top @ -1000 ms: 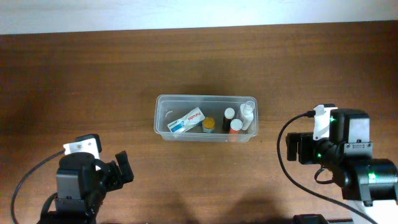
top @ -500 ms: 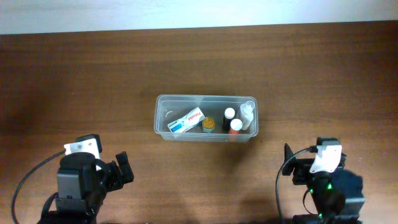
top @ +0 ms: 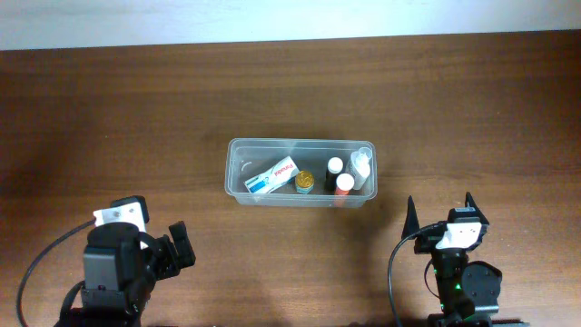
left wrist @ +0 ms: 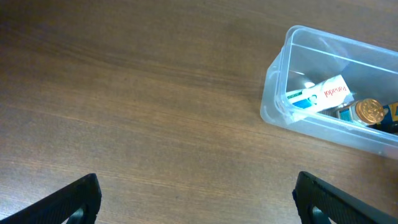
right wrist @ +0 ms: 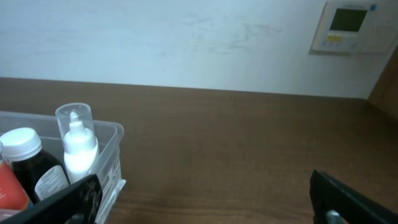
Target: Pack container
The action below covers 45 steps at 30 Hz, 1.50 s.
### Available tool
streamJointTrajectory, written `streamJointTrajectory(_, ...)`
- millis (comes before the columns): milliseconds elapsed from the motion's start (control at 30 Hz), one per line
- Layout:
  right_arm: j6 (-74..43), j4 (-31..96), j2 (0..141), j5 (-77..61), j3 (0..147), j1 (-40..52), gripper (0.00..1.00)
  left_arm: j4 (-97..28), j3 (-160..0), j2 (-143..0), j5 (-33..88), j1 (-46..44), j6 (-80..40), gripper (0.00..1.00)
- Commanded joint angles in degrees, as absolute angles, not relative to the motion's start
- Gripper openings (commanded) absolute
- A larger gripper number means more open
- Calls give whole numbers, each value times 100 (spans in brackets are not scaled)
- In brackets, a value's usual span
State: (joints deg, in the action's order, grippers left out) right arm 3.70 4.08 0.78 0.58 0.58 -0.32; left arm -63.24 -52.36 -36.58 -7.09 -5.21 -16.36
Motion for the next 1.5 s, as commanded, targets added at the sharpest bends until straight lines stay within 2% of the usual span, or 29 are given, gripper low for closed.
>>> streamJointTrajectory(0,408,456,21,67,32,-5,98,-6309,-5221,-3629,-692,-513,-1710,99)
streamJointTrajectory(933,408,458,36,67,32,-5,98,-6309,-5210,-3621,-690,-513,-1710,99)
streamJointTrajectory(1100,408,456,36,67,32,-5,98,-6431,-4733,-3199,-692,-427,-1710,99)
streamJointTrajectory(1367,408,456,36,67,32,-5,98,-4829,-2926,-1435,-963,-174,-1708,99)
streamJointTrajectory(1467,408,458,36,67,32,-5,98,-3548,-1723,-375,-1208,-172,-1660,99)
